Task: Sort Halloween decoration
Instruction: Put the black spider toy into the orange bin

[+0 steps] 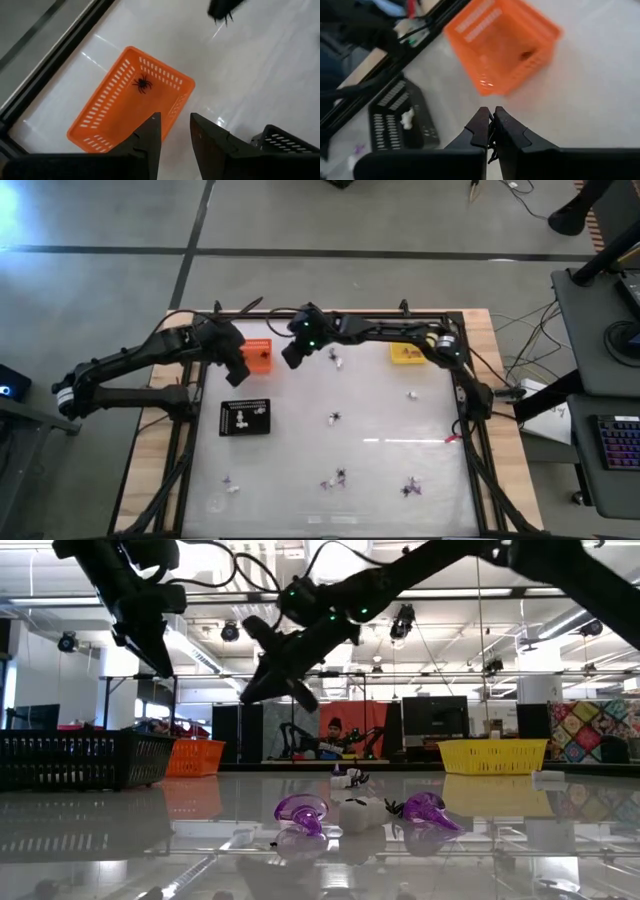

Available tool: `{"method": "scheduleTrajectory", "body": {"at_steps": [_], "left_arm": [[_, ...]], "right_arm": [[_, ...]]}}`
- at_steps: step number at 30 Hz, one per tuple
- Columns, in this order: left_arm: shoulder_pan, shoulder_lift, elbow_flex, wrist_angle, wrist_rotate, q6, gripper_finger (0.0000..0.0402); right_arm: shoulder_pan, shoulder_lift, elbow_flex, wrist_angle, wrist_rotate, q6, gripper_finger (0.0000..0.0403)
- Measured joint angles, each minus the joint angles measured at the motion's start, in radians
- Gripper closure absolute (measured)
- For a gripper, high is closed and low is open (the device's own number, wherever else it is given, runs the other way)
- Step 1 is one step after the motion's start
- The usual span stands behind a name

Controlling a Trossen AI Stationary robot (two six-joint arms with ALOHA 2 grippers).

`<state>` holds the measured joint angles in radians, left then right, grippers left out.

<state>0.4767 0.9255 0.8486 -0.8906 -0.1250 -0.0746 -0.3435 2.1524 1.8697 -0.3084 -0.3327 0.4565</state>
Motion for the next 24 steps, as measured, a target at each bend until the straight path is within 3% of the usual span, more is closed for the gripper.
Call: {"method": "scheduleTrajectory", "body": {"at_steps": [7, 24], "left_arm": [[0.004, -0.008, 0.000, 0.000, -0.025, -0.050, 0.0316], [0.003, -0.008, 0.000, -0.011, -0.024, -0.127, 0.0316]], "right_arm": [[-0.016, 0.128, 0.189, -0.027, -0.092, -0.071, 0.0392], [-0.042, 0.358, 0.487, -0.029, -0.147, -0.135, 0.0392]]}}
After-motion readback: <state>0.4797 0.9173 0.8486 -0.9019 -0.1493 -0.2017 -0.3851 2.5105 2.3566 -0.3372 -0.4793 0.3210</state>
